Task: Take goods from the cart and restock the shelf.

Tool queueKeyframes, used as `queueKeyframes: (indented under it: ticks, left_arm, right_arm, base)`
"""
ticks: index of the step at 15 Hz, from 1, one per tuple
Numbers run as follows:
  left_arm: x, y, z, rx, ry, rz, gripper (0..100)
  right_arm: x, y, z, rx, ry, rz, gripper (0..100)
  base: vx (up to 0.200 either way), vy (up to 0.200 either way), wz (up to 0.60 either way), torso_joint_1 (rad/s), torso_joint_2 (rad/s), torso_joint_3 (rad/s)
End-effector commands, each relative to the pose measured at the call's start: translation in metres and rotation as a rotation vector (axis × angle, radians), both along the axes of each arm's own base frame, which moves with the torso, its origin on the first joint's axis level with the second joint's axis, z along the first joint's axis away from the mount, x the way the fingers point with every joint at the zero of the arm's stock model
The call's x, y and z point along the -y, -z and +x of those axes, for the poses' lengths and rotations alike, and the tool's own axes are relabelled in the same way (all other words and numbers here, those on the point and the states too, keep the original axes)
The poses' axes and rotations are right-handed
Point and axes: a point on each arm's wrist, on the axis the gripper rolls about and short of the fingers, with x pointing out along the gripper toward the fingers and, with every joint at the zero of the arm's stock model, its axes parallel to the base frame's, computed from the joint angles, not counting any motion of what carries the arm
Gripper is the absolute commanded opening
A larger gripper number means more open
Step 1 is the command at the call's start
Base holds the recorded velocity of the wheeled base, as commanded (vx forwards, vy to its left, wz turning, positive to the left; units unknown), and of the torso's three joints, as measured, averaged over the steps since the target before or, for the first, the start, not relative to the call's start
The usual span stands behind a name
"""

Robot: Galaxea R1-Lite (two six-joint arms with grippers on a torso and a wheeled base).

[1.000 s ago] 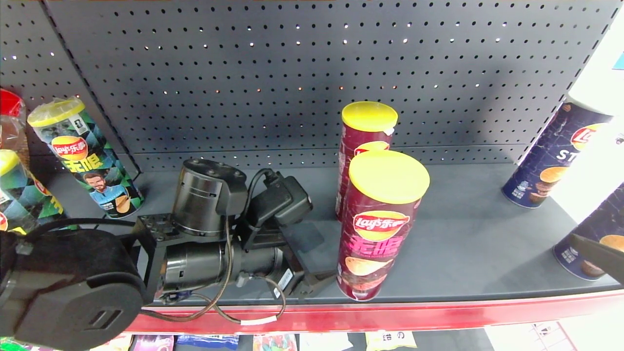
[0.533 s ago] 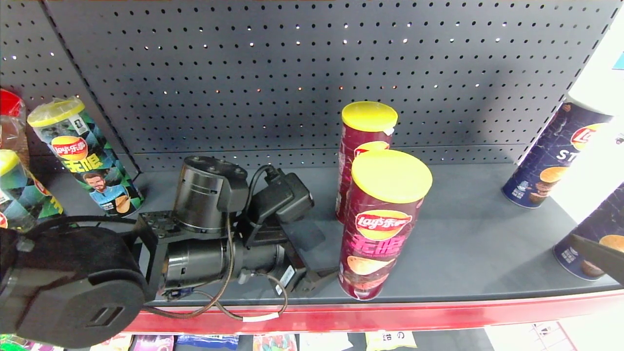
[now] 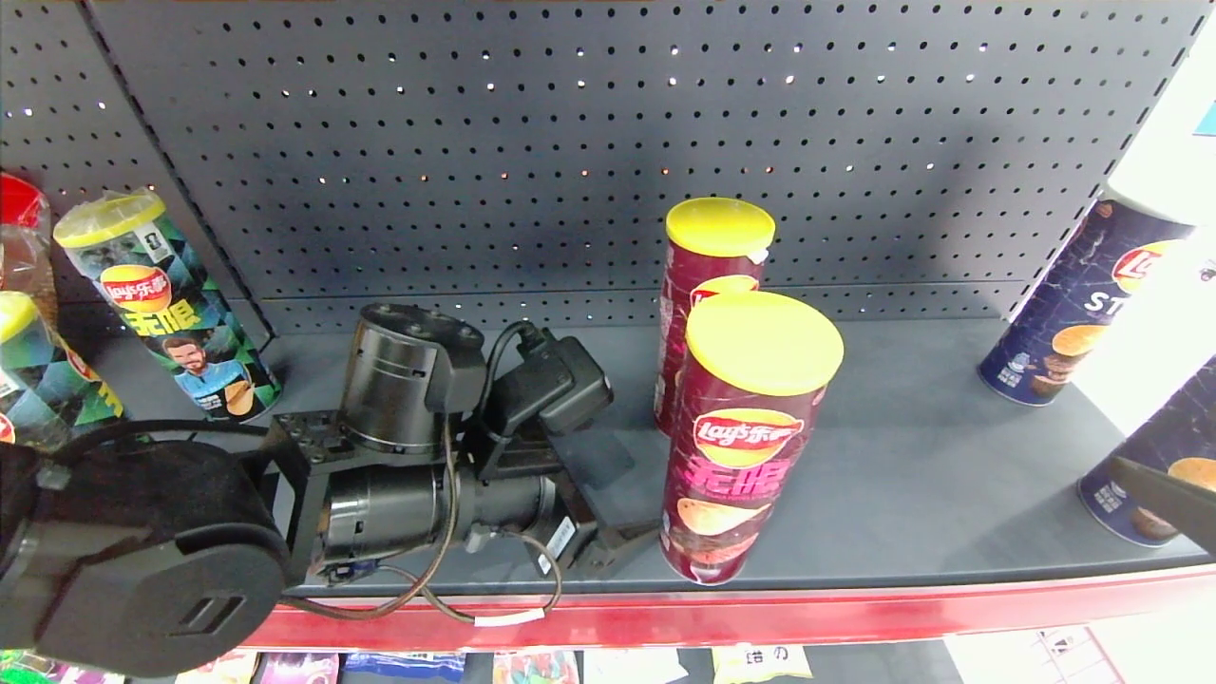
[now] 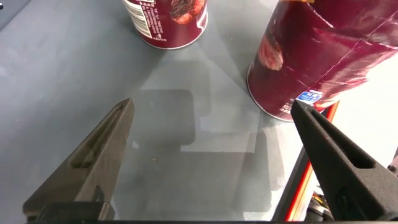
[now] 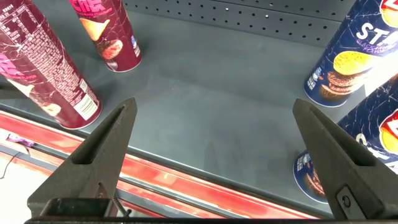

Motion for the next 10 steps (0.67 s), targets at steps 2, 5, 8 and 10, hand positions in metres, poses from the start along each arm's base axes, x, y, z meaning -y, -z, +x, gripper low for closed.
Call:
queueKeyframes:
  ticks: [2,5,8,10]
  left_arm:
    - [0.0011,-0.0006,0.0012,0.003,0.0,-0.002,100]
    - [0.0018,-0.0009,0.0014,0.004,0.002,-0.003,100]
    - [0.003,-0.0013,0.0006,0.005,0.006,-0.004,100]
    - [0.0029,-0.0009,0.0005,0.003,0.004,-0.003,100]
  right_arm:
    - [-0.0001,0.0001,0.0002,-0.001,0.0,-0.001,100]
    - [-0.0001,0.0003,0.0002,-0.002,0.001,-0.001,100]
    - [-0.0001,0.0001,0.0002,-0.001,0.0,-0.001,100]
    - [-0.0001,0.0001,0.0002,-0.001,0.001,-0.001,100]
  base:
    - [0.0,0.0,0.0,0.0,0.0,0.0]
    - [0.0,0.0,0.0,0.0,0.0,0.0]
    - [0.0,0.0,0.0,0.0,0.0,0.0]
    - [0.0,0.0,0.0,0.0,0.0,0.0]
